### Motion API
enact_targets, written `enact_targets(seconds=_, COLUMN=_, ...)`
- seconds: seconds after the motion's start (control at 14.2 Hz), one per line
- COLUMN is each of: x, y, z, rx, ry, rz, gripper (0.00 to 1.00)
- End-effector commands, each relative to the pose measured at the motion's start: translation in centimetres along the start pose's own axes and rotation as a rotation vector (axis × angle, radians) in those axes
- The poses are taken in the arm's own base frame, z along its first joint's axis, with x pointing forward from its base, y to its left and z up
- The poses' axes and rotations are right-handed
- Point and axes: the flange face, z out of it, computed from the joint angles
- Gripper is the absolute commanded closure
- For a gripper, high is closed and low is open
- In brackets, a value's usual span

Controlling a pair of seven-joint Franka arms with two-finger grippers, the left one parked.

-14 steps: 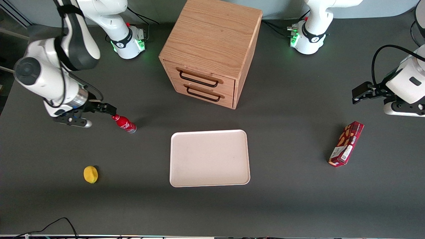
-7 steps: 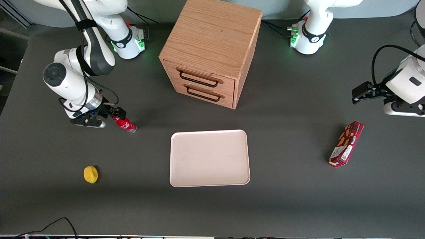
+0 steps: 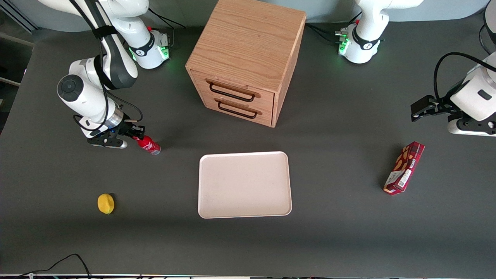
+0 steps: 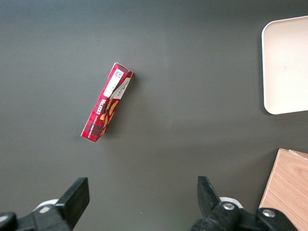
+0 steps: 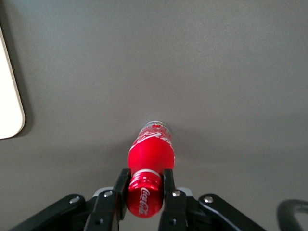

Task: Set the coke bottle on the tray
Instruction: 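Close the right gripper around the bottle's cap end, then carry the bottle over the pink tray and lower it onto it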

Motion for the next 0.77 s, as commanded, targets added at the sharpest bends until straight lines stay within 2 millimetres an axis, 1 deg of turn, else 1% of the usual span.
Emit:
enact_targets(seconds=0.0, x=1.7, y=-0.7, z=-7.0, rx=-0.010, ry=-0.016, rz=-0.030, gripper=1.00)
enact_targets(seconds=0.14, x=3.9, y=-1.2, z=-14.7, rx=-0.019, ry=-0.056, rz=-0.027, gripper=1.00)
enact_targets(seconds=0.21, x=5.0, y=-1.4, z=-18.1, rx=-0.016, ry=-0.060, rz=-0.025, gripper=1.00)
enact_targets(seconds=0.28, x=6.1, y=-1.9, z=-21.0, rx=-0.011, ry=-0.057, rz=-0.022, gripper=1.00)
enact_targets(seconds=0.35, x=7.3, y=-2.6, z=-23.4, rx=-0.008, ry=-0.075, rz=-0.015, gripper=1.00)
enact_targets(seconds=0.42, x=8.8, y=-3.6, z=-25.2, rx=-0.008, ry=-0.096, rz=-0.003, gripper=1.00)
enact_targets(seconds=0.56, x=12.2, y=-6.8, z=-26.6, rx=-0.001, ry=-0.144, rz=0.075, gripper=1.00)
enact_targets(seconds=0.63, x=13.3, y=-8.9, z=-26.2, rx=0.012, ry=-0.143, rz=0.098, gripper=1.00)
enact_targets(seconds=0.7, x=14.1, y=-10.7, z=-25.0, rx=0.029, ry=-0.150, rz=0.132, gripper=1.00)
